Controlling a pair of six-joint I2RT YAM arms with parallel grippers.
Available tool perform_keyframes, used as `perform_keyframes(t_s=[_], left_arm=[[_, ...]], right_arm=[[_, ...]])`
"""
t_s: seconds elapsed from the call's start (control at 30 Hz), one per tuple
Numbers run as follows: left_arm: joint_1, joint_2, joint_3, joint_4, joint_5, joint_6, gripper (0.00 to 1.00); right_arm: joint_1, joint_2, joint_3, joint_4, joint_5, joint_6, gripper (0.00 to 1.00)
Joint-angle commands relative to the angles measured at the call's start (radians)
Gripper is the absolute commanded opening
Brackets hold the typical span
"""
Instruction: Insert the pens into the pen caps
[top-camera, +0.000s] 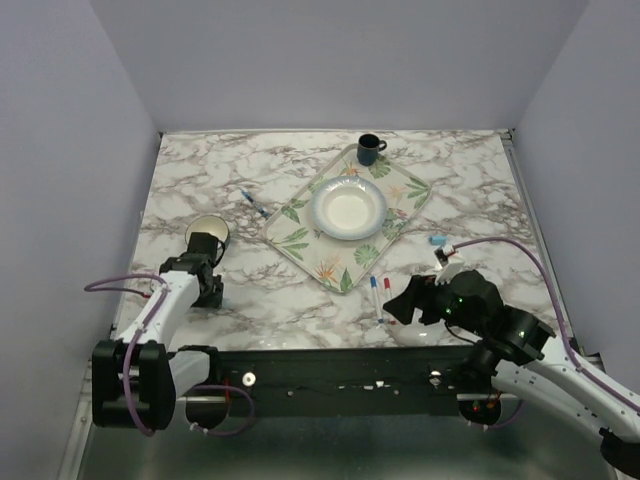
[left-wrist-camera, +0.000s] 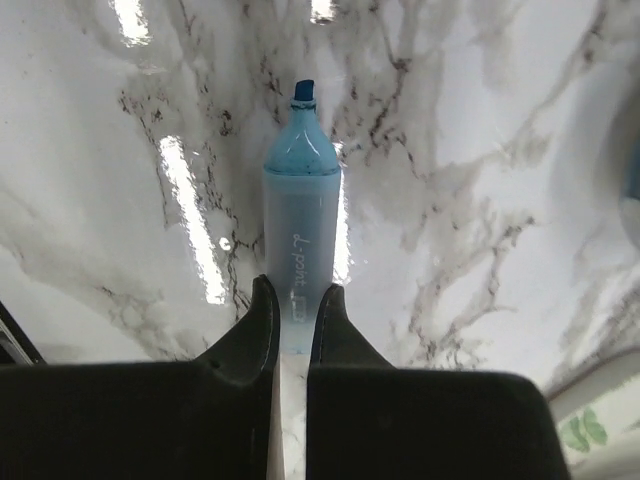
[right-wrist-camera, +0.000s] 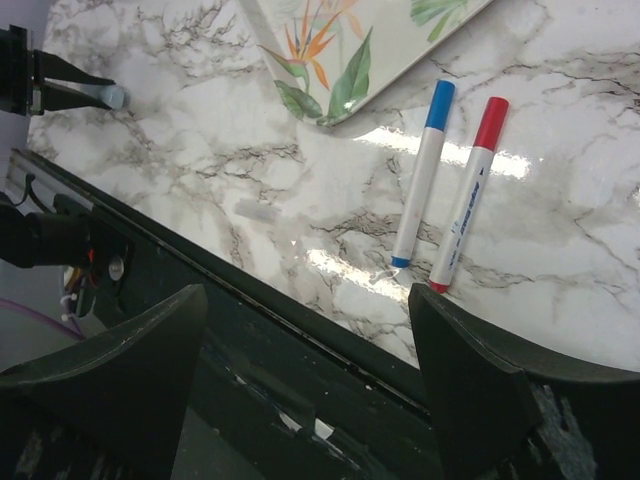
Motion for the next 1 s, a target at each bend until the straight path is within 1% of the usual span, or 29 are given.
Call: perform_keyframes(t_s=[0.0,0.03,0.1,0.13,0.17,0.23,0.27,0.33,0.37,0.4,0.43,0.47,0.5,0.53,0.57,0.6,0.63,0.67,0.7,0.73,0.77,0.8,0.87,0.97], left_arm=[[-0.001,-0.129,0.066,-0.081,0.008,0.1,0.0],[-0.002,-0.188,0.074,-0.089,0.013,0.137,0.0],[-0.01,-0.253,0.103,-0.112,0.01,0.172,0.0],[-0.015,-0.32,0.112,-0.113,0.005,0.192,0.0],[-0.019,-0.353,0.122,-0.081,0.008,0.274,0.0],[-0.024,-0.442,0.123,-0.031,0.039,0.359,0.0],[-0.025,-0.466,0.122,0.015,0.088,0.445,0.0],[-0.025,-0.544,0.103,0.099,0.177,0.546,0.0],[-0.027,-0.572,0.064,0.221,0.244,0.592,0.0],[-0.027,-0.598,0.032,0.308,0.41,0.684,0.0],[-0.03,-0.638,-0.001,0.392,0.503,0.709,0.0],[-0.042,-0.646,-0.042,0.505,0.565,0.72,0.0],[-0.053,-0.646,-0.058,0.544,0.653,0.732,0.0],[-0.067,-0.634,-0.07,0.577,0.677,0.735,0.0],[-0.099,-0.622,-0.082,0.624,0.699,0.745,0.0],[-0.117,-0.609,-0.084,0.643,0.725,0.76,0.0],[-0.142,-0.585,-0.081,0.658,0.743,0.795,0.0],[-0.177,-0.576,-0.078,0.69,0.739,0.812,0.0],[-0.244,-0.566,-0.078,0.7,0.723,0.829,0.0],[-0.283,-0.551,-0.078,0.718,0.7,0.844,0.0],[-0.31,-0.545,-0.084,0.768,0.699,0.846,0.0],[-0.358,-0.539,-0.085,0.795,0.7,0.849,0.0],[-0.392,-0.519,-0.081,0.833,0.697,0.857,0.0],[-0.43,-0.502,-0.072,0.839,0.705,0.878,0.0]], right_arm=[[0.0,0.031,0.058,0.055,-0.043,0.016,0.88],[0.002,0.039,0.064,0.061,-0.05,0.018,0.88],[0.0,0.068,0.087,0.084,-0.049,0.021,0.88],[0.0,0.08,0.097,0.093,-0.084,0.022,0.88],[0.002,0.106,0.106,0.102,-0.089,0.025,0.88],[0.0,0.141,0.146,0.134,-0.103,0.028,0.88],[0.002,0.16,0.159,0.147,-0.107,0.03,0.88],[0.0,0.229,0.218,0.18,-0.118,0.036,0.87],[0.002,0.253,0.242,0.191,-0.12,0.036,0.87],[0.0,0.317,0.265,0.217,-0.126,0.036,0.86],[0.0,0.35,0.314,0.231,-0.136,0.035,0.85],[0.0,0.39,0.34,0.242,-0.142,0.033,0.84],[0.002,0.425,0.368,0.254,-0.15,0.027,0.81],[0.0,0.504,0.403,0.256,-0.175,0.022,0.79],[0.0,0.541,0.464,0.256,-0.188,0.022,0.77],[0.0,0.574,0.497,0.263,-0.204,0.024,0.73],[0.002,0.642,0.52,0.275,-0.231,0.024,0.71],[0.002,0.672,0.561,0.289,-0.241,0.025,0.7],[0.003,0.704,0.584,0.309,-0.247,0.028,0.67],[0.007,0.733,0.604,0.312,-0.251,0.03,0.66],[0.01,0.793,0.632,0.311,-0.253,0.028,0.65],[0.016,0.819,0.681,0.294,-0.248,0.022,0.64],[0.031,0.883,0.726,0.274,-0.225,0.015,0.63],[0.056,0.925,0.779,0.251,-0.196,0.007,0.61]])
